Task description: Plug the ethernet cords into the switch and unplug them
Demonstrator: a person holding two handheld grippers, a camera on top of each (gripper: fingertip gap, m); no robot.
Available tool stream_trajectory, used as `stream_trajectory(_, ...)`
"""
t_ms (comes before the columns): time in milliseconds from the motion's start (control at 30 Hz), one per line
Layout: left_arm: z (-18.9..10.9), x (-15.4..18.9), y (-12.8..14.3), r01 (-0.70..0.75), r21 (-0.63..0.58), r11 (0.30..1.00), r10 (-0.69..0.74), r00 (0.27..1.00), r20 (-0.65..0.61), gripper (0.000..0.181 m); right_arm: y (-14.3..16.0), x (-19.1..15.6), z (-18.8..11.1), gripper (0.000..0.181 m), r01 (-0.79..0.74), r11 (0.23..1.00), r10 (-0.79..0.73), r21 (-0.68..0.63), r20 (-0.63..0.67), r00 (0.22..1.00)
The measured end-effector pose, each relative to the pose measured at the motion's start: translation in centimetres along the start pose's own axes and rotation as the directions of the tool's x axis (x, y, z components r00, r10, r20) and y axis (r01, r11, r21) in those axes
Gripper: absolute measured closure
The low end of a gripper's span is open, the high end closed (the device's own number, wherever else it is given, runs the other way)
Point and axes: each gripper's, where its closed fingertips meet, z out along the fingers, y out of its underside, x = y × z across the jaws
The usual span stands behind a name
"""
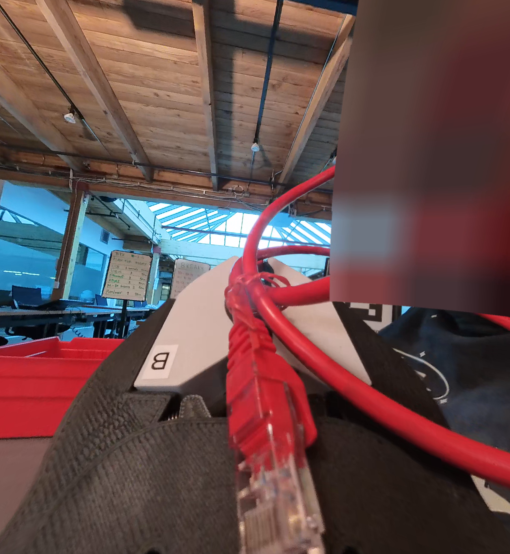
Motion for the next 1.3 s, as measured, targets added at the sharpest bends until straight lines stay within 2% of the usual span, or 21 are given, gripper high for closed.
stream_trajectory(167,0.2,-0.1,1.1,-0.023,-0.064,0.998,0.024,1.0,0.014,0.168,1.8,-0.6,1.5,0.063,0.003,0.99,0.005,-0.142,0.054,0.999)
stream_trajectory(433,0.3,-0.1,1.7,0.002,-0.092,0.996,-0.002,1.0,0.005,0.168,2.5,-0.2,2.3,0.086,0.057,0.977,-0.05,-0.205,0.041,0.998)
stream_trajectory(500,0.4,-0.2,2.0,0.002,-0.107,0.994,-0.001,1.0,0.012,0.168,2.5,-0.2,2.3,0.086,0.072,0.975,-0.066,-0.209,0.034,0.997)
stream_trajectory(567,0.4,-0.3,2.2,0.003,-0.123,0.992,-0.001,1.0,0.018,0.168,2.5,-0.2,2.3,0.086,0.076,0.973,-0.073,-0.219,0.025,0.997)
stream_trajectory(700,0.4,-0.5,2.5,0.007,-0.139,0.99,-0.004,1.0,0.027,0.168,1.7,0.0,2.2,0.067,0.08,0.973,-0.085,-0.217,-0.014,0.996)
stream_trajectory(767,0.4,-0.6,2.6,0.011,-0.144,0.99,-0.006,1.0,0.03,0.168,1.4,0.0,2.0,0.059,0.091,0.96,-0.097,-0.264,-0.008,0.995)
stream_trajectory(900,0.4,-0.8,2.7,0.016,-0.148,0.989,-0.009,0.999,0.042,0.168,0.6,0.2,1.3,0.057,0.102,0.9,-0.094,-0.423,0.038,0.995)
stream_trajectory(1067,0.3,-0.9,2.6,0.013,-0.153,0.988,-0.006,0.999,0.051,0.168,2.4,-0.4,1.3,0.06,0.17,0.735,-0.106,-0.656,0.136,0.985)
stream_trajectory(1233,0.1,-1.1,2.2,0.017,-0.143,0.99,-0.008,0.998,0.06,0.168,4.2,0.0,1.9,0.069,0.171,0.656,-0.103,-0.735,0.137,0.985)
stream_trajectory(1300,0.0,-1.1,2.1,0.017,-0.14,0.99,-0.008,0.998,0.062,0.168,4.7,-0.3,2.2,0.068,0.157,0.659,-0.077,-0.735,0.142,0.987)
